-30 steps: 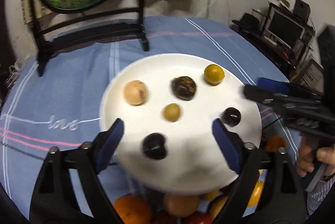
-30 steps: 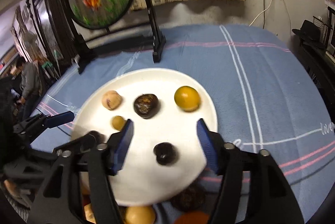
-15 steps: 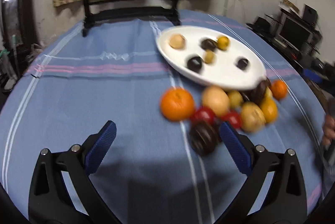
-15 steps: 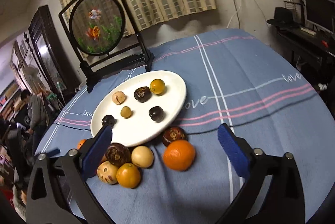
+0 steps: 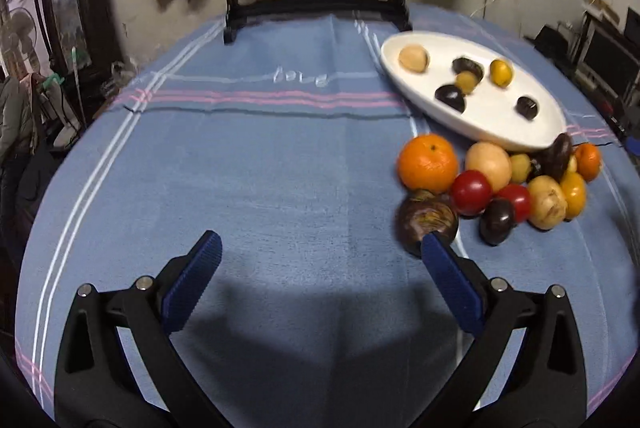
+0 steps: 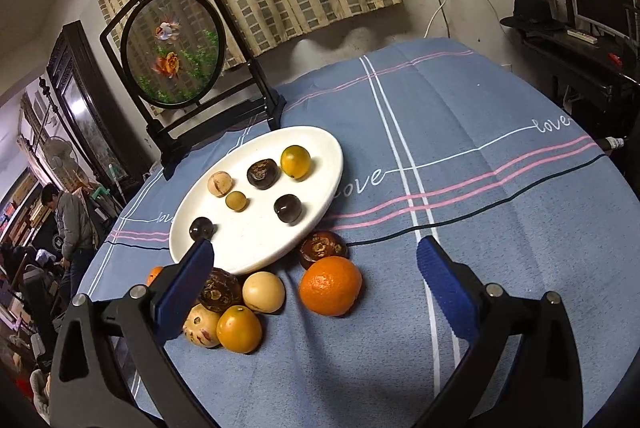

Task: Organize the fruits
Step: 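Withdraw both open tools from the plate toward the remaining fruits, then grasp the dark brown patterned fruit with the left tool while the right grasps a mandarin orange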

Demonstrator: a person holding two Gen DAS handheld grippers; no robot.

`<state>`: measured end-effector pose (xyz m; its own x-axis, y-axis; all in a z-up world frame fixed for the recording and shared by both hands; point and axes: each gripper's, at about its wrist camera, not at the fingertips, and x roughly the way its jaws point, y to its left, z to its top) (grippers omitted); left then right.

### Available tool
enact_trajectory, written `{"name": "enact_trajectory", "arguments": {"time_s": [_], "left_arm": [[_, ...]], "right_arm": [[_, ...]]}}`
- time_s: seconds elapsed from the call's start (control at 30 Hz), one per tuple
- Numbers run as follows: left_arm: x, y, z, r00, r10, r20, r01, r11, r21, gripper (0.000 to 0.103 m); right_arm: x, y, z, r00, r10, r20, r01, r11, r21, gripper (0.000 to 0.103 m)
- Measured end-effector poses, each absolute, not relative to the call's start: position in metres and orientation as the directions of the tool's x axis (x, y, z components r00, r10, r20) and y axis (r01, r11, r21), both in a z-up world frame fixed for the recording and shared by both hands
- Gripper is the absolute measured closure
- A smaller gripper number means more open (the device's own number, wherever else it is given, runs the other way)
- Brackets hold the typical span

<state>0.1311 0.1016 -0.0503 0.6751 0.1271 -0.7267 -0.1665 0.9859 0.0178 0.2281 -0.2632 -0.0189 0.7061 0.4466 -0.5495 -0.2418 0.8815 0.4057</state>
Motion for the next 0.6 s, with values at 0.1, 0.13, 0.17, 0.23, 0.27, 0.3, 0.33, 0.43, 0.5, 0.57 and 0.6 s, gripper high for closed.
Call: {"name": "enact_trajectory", "arguments": {"time_s": [0.1, 0.13, 0.17, 0.23, 0.27, 0.3, 0.33, 0.43, 0.5, 0.57, 0.6], "left_arm": [[0.131, 0.081, -0.051, 0.676, 0.117, -0.728, -0.086, 0.993, 0.080, 0.002], [0.133, 0.072, -0.052, 0.673, 0.113, -0.731, -0.053, 0.993, 0.105, 0.002], [0.135, 0.067, -0.052, 0.675, 0.110, -0.729, -0.033, 0.992, 0.119, 0.002], [0.138, 0.059, -0.051, 0.687, 0.105, -0.719, 0.000, 0.990, 0.144, 0.002], [0.140, 0.056, -0.052, 0.686, 0.096, -0.721, 0.015, 0.989, 0.147, 0.003], [0.146, 0.054, -0.054, 0.676, 0.087, -0.732, 0.031, 0.989, 0.147, 0.004], [0.150, 0.054, -0.056, 0.664, 0.080, -0.743, 0.040, 0.989, 0.142, 0.014], [0.160, 0.058, -0.060, 0.632, 0.042, -0.773, 0.055, 0.994, 0.099, 0.033], [0.163, 0.059, -0.063, 0.622, 0.020, -0.782, 0.060, 0.995, 0.074, 0.034], [0.165, 0.057, -0.064, 0.621, 0.020, -0.784, 0.065, 0.995, 0.077, 0.034], [0.167, 0.055, -0.065, 0.621, 0.021, -0.784, 0.073, 0.994, 0.084, 0.034]], "right_arm": [[0.227, -0.261, -0.019, 0.707, 0.445, -0.550, -0.248, 0.884, 0.396, 0.001], [0.227, -0.262, -0.019, 0.706, 0.445, -0.551, -0.249, 0.884, 0.396, 0.001], [0.227, -0.262, -0.020, 0.706, 0.444, -0.552, -0.247, 0.884, 0.396, 0.001], [0.228, -0.262, -0.021, 0.704, 0.441, -0.557, -0.243, 0.886, 0.395, 0.001], [0.229, -0.262, -0.021, 0.702, 0.440, -0.560, -0.241, 0.887, 0.395, 0.001], [0.229, -0.262, -0.022, 0.699, 0.441, -0.563, -0.241, 0.886, 0.396, 0.001], [0.229, -0.261, -0.022, 0.697, 0.443, -0.564, -0.242, 0.886, 0.395, 0.001], [0.229, -0.260, -0.022, 0.694, 0.440, -0.569, -0.245, 0.888, 0.389, 0.001], [0.230, -0.259, -0.022, 0.688, 0.441, -0.576, -0.244, 0.889, 0.388, 0.001], [0.231, -0.258, -0.023, 0.680, 0.445, -0.583, -0.244, 0.887, 0.392, 0.001], [0.231, -0.258, -0.024, 0.678, 0.446, -0.584, -0.245, 0.887, 0.392, 0.001]]}}
